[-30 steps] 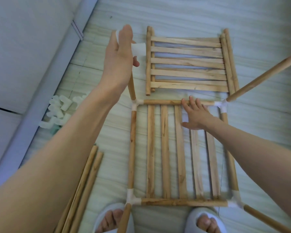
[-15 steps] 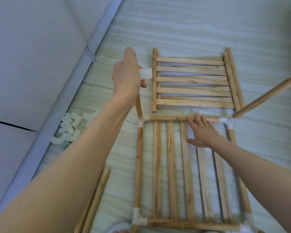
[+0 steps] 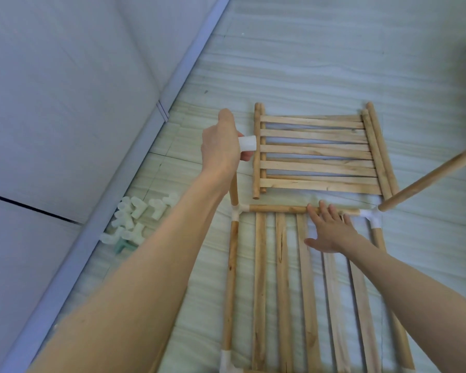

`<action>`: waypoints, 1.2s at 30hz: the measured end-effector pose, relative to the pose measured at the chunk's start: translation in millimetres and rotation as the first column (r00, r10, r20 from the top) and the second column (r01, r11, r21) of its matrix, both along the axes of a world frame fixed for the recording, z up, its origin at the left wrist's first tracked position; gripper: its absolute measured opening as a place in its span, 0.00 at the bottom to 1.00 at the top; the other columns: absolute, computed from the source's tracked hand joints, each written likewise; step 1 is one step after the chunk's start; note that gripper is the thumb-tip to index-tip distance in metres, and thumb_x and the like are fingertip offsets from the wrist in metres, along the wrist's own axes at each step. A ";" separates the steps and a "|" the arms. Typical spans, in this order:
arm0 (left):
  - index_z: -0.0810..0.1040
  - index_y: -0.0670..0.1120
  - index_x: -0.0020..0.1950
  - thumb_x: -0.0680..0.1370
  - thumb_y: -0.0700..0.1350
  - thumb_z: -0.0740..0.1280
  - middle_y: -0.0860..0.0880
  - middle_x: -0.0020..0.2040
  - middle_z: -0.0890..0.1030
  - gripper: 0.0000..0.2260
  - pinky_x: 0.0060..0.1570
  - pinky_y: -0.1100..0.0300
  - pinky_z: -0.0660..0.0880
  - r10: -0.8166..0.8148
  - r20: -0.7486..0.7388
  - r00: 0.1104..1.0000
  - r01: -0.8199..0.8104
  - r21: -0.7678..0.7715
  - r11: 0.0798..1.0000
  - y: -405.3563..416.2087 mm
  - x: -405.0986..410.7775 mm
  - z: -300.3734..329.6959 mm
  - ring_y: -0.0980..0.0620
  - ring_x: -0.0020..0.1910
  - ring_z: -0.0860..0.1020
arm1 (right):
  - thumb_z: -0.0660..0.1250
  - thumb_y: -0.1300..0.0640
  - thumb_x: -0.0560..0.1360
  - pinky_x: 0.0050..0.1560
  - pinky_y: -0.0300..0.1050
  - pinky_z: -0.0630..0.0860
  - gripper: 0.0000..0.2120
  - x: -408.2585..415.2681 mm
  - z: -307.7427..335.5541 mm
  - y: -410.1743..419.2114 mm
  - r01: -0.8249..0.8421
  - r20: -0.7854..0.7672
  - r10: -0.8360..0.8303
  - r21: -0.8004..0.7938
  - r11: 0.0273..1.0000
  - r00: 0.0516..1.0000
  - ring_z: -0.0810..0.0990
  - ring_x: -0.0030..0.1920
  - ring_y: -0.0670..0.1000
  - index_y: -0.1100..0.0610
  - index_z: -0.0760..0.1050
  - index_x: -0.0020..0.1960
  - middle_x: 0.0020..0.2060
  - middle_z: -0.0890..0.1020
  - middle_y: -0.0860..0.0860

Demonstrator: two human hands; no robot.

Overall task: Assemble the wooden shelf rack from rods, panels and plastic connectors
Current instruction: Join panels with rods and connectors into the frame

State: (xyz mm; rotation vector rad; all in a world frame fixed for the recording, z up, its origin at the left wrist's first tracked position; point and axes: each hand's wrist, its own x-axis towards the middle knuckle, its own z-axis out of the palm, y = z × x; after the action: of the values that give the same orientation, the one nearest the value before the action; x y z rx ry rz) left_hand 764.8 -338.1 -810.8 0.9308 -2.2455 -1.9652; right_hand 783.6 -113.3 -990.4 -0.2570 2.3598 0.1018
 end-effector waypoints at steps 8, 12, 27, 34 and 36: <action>0.78 0.45 0.49 0.82 0.57 0.49 0.48 0.45 0.80 0.23 0.38 0.63 0.73 -0.117 -0.127 0.985 0.159 0.397 0.904 -30.3 12.1 -6.8 0.56 0.39 0.78 | 0.52 0.46 0.81 0.73 0.60 0.44 0.32 49.4 14.4 -39.8 -0.060 0.104 0.084 -0.216 0.975 0.991 0.37 0.75 0.55 0.49 0.36 0.76 0.75 0.35 0.52; 0.76 0.50 0.54 0.82 0.52 0.51 0.50 0.54 0.79 0.15 0.56 0.55 0.72 -0.108 -0.017 0.994 0.109 0.231 0.967 -54.4 42.2 -42.7 0.52 0.56 0.76 | 0.52 0.48 0.82 0.74 0.56 0.49 0.30 58.8 16.9 -58.9 -0.006 0.119 0.044 -0.302 0.953 0.992 0.42 0.76 0.55 0.51 0.41 0.77 0.77 0.41 0.53; 0.74 0.47 0.55 0.74 0.55 0.66 0.45 0.55 0.71 0.15 0.54 0.52 0.64 -0.125 0.598 0.792 0.586 -0.687 0.430 -110.4 197.5 -188.3 0.44 0.56 0.67 | 0.55 0.38 0.77 0.74 0.56 0.43 0.41 66.1 -21.6 -76.2 -0.212 0.059 0.220 -0.119 0.970 0.974 0.30 0.72 0.62 0.51 0.30 0.75 0.74 0.33 0.55; 0.73 0.45 0.59 0.70 0.64 0.67 0.45 0.57 0.74 0.27 0.55 0.54 0.68 -0.095 0.648 0.755 0.637 -0.693 0.337 -96.2 236.2 -185.5 0.45 0.57 0.72 | 0.54 0.38 0.78 0.74 0.56 0.41 0.41 65.4 -17.4 -79.1 -0.233 0.087 0.239 -0.082 0.969 0.967 0.30 0.72 0.63 0.51 0.28 0.74 0.74 0.32 0.55; 0.73 0.49 0.60 0.73 0.64 0.63 0.48 0.60 0.71 0.24 0.60 0.56 0.64 -0.093 0.735 0.672 0.729 -0.634 0.257 -96.6 244.1 -189.4 0.47 0.62 0.67 | 0.54 0.39 0.78 0.74 0.56 0.42 0.41 65.7 -15.2 -80.0 -0.226 0.093 0.234 -0.092 0.970 0.968 0.30 0.72 0.63 0.51 0.28 0.74 0.74 0.32 0.55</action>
State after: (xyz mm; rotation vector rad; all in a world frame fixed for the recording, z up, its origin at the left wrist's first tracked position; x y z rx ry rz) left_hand 1009.0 -434.7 -1000.2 0.7306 -3.5084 0.0417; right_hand 849.2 -193.3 -1005.5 -0.5629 2.2266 0.1012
